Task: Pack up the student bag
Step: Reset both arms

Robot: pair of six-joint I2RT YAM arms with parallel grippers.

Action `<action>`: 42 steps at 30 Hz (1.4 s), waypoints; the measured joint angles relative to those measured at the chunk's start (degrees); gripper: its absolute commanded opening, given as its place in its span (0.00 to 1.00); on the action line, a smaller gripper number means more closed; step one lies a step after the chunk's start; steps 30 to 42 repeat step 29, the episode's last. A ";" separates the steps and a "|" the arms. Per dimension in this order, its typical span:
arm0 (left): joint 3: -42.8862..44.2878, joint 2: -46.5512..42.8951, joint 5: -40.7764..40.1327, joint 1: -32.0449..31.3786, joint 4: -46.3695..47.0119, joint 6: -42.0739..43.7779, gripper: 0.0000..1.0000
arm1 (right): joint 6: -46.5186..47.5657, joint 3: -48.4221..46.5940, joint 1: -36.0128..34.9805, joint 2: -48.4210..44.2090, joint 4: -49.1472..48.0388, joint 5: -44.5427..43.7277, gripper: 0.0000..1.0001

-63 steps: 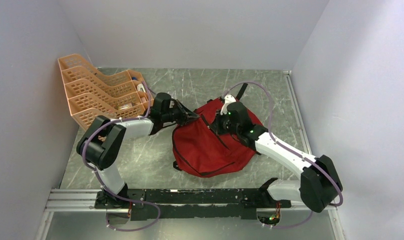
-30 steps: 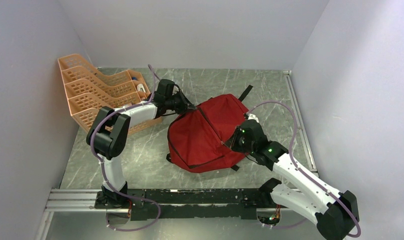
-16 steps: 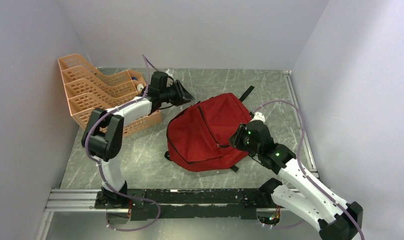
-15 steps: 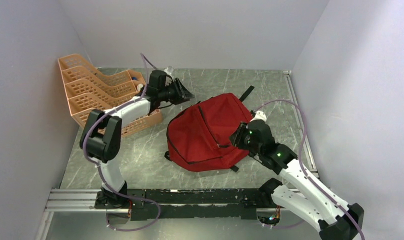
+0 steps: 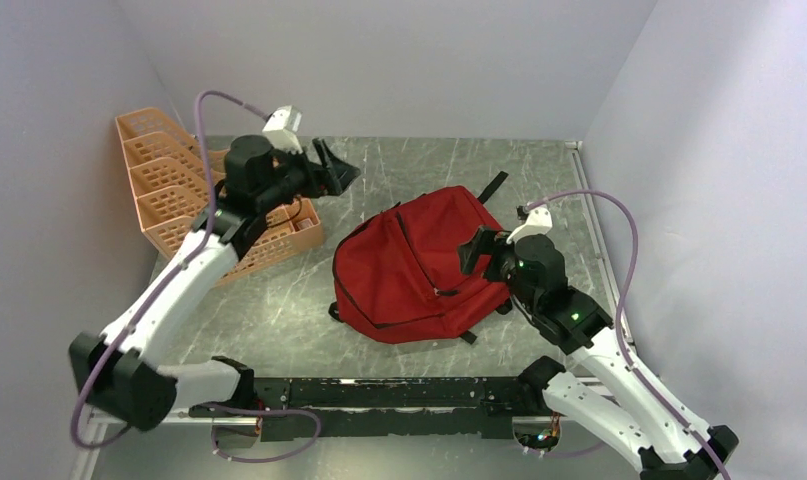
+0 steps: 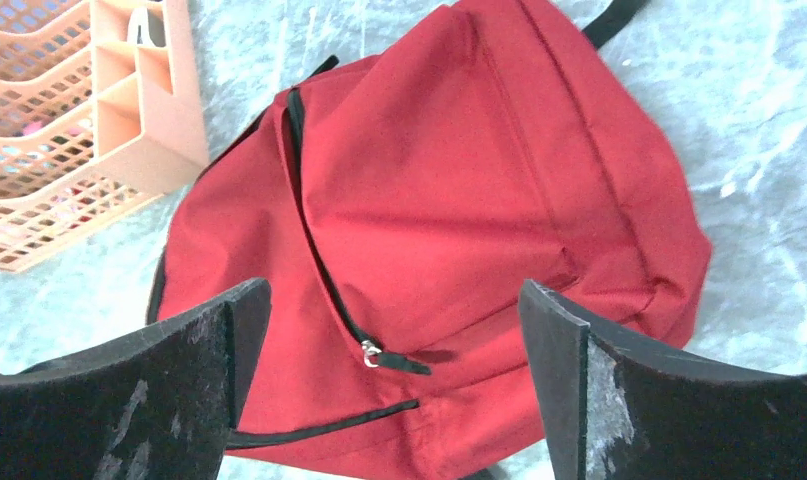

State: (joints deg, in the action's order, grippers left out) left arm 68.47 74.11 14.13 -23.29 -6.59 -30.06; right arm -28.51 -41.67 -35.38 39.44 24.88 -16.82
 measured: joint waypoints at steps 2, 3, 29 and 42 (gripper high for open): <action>-2.27 -5.20 -2.01 0.00 -2.60 2.23 0.95 | 1.66 -0.02 0.00 -0.39 -0.31 -0.90 1.00; -3.61 -7.96 -3.32 0.00 -4.09 3.28 0.97 | 2.19 -0.02 0.00 -0.70 -0.37 -1.14 1.00; -24.44 -57.00 -24.09 -0.04 -26.23 10.27 0.98 | 11.39 4.70 0.00 -12.46 -4.09 -5.60 1.00; -24.44 -57.00 -24.09 -0.04 -26.23 10.27 0.98 | 11.39 4.70 0.00 -12.46 -4.09 -5.60 1.00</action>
